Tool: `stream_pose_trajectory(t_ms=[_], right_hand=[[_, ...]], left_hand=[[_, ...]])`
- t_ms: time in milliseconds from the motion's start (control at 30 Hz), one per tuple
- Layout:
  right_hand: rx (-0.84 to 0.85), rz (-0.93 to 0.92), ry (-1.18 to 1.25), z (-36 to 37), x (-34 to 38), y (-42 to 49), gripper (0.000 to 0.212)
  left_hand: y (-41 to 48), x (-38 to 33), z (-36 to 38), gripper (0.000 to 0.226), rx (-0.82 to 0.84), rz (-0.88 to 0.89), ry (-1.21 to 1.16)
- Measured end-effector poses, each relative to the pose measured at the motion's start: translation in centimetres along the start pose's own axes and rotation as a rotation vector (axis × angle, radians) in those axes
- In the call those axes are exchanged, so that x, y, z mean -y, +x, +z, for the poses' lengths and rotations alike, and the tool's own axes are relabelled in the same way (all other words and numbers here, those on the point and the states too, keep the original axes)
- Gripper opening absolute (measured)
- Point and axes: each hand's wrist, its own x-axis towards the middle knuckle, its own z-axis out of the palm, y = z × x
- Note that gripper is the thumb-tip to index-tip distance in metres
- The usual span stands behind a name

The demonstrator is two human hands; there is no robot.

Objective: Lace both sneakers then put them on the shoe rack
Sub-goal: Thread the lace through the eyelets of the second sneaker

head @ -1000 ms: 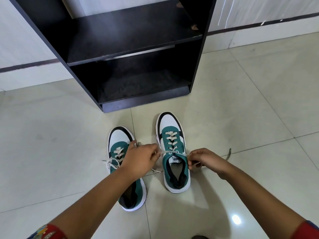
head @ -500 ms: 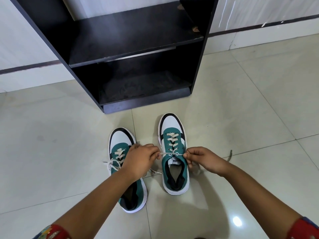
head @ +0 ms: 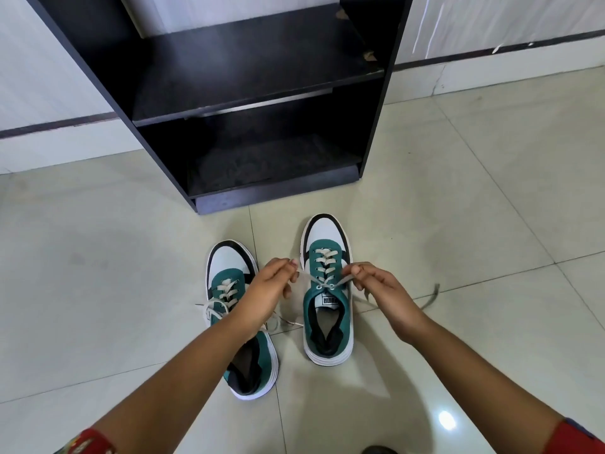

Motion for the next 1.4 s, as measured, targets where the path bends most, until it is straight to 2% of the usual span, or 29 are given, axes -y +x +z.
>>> stream_pose_trajectory(t_ms=[67,167,333,467,567,733,900,1067,1133,1233,1333,1400], right_hand=[[0.005,0.003,0.182,0.9,0.6,0.2,0.033],[0.065,0.014,0.323,1.8,1.3,0.5,0.031],[0.078,0.008,0.266,2.3,1.5,0.8,0.023],[0.098,0.004,0.238,2.5,1.3,1.0,0.023],[0.063,0.023,0.260,2.7,1.3,1.2,0.020],[0.131,-0.013,0.226,2.4,1.5,1.5,0.020],[0.222,-0.074,0.079,2.6,1.6,1.2,0.021],[0.201,-0.086,0.078,2.5,1.7,1.3,0.007],[0.150,-0.052,0.122,2.6,1.8,1.4,0.011],[0.062,0.010,0.131,2.7,1.8,1.8,0.014],[0.045,0.067,0.097,2.6,2.0,2.2,0.014],[0.091,0.097,0.079,2.6,2.3,2.5,0.018]], left_hand=[[0.0,-0.8,0.3,0.030,0.055,-0.087,-0.226],[-0.1,-1.6,0.6,0.033,0.129,-0.066,-0.333],[-0.1,-1.7,1.1,0.029,0.103,0.035,-0.193],[0.0,-1.4,1.5,0.019,0.195,0.095,-0.093],[0.4,-1.2,1.8,0.005,0.231,0.082,-0.110],[1.2,-1.1,1.7,0.030,0.247,-0.034,-0.234],[1.6,-1.0,1.7,0.007,0.257,-0.083,-0.258],[1.6,-1.2,1.7,0.008,0.215,-0.103,-0.277],[1.5,-1.3,1.7,0.008,0.240,-0.060,-0.268],[1.1,-1.5,1.4,0.013,0.196,0.126,-0.056],[0.9,-1.2,1.0,0.014,-0.044,0.424,0.542],[0.7,-1.2,1.0,0.012,-0.115,0.587,0.756]])
